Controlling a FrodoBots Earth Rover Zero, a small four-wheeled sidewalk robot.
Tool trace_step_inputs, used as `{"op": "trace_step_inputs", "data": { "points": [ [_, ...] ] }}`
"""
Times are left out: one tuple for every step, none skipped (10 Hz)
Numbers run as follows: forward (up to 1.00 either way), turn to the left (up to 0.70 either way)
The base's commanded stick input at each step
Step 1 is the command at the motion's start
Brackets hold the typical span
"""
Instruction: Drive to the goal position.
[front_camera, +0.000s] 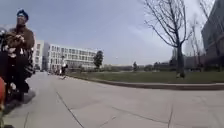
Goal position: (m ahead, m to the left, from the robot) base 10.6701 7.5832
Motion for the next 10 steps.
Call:
{"op": "trace_step_inputs", "data": {
  "points": [
    [0.7, 0.35],
    [0.7, 0.35],
    [0.7, 0.35],
    [0.7, 0.35],
    [0.7, 0.35],
    [0.7, 0.35],
    [0.7, 0.35],
    [0.13, 0.06],
    [0.0, 0.0],
    [0.0, 0.0]
  ]
}}
